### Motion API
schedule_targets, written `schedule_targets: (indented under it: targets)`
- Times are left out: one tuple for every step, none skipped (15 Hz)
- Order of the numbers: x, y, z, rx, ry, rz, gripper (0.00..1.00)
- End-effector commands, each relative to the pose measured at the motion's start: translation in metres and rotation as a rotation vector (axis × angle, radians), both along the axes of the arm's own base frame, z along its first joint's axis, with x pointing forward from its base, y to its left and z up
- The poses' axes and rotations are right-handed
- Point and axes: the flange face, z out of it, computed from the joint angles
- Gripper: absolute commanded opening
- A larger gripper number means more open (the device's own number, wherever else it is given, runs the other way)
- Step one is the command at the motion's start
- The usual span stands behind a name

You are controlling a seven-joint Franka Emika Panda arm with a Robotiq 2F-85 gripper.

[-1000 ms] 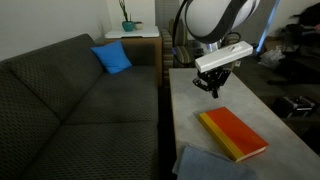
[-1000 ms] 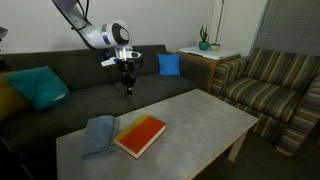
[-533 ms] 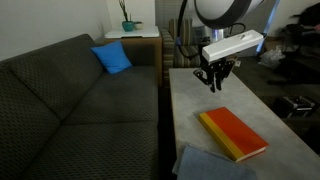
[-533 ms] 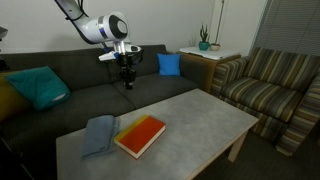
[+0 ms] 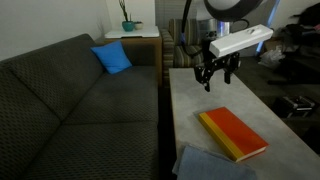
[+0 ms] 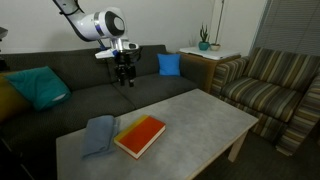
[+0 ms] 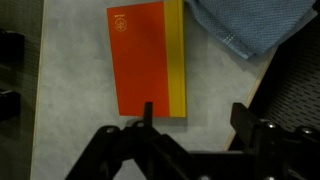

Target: Close the cover of the orange book on the table.

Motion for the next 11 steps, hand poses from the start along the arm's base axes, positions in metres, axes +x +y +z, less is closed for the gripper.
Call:
schedule_targets:
  targets:
    - [-0.016,-0.008,0.011,0.023,0.002,0.049,1.00]
    - [-0.019,-0.009,0.011,0.024,0.003,0.057,1.00]
    - [-0.021,-0.012,0.010,0.028,0.000,0.064,1.00]
    - [-0.023,-0.013,0.010,0.032,0.000,0.073,1.00]
    - [-0.026,-0.015,0.010,0.034,0.001,0.084,1.00]
    - [-0.028,-0.016,0.009,0.041,0.002,0.100,1.00]
    - [-0.031,-0.018,0.008,0.045,0.002,0.119,1.00]
    - [-0.034,-0.020,0.006,0.043,0.007,0.138,1.00]
    - [-0.021,-0.010,-0.001,0.028,0.003,0.091,1.00]
    - [-0.023,-0.010,-0.002,0.028,0.005,0.093,1.00]
    - [-0.022,-0.010,-0.002,0.028,0.004,0.091,1.00]
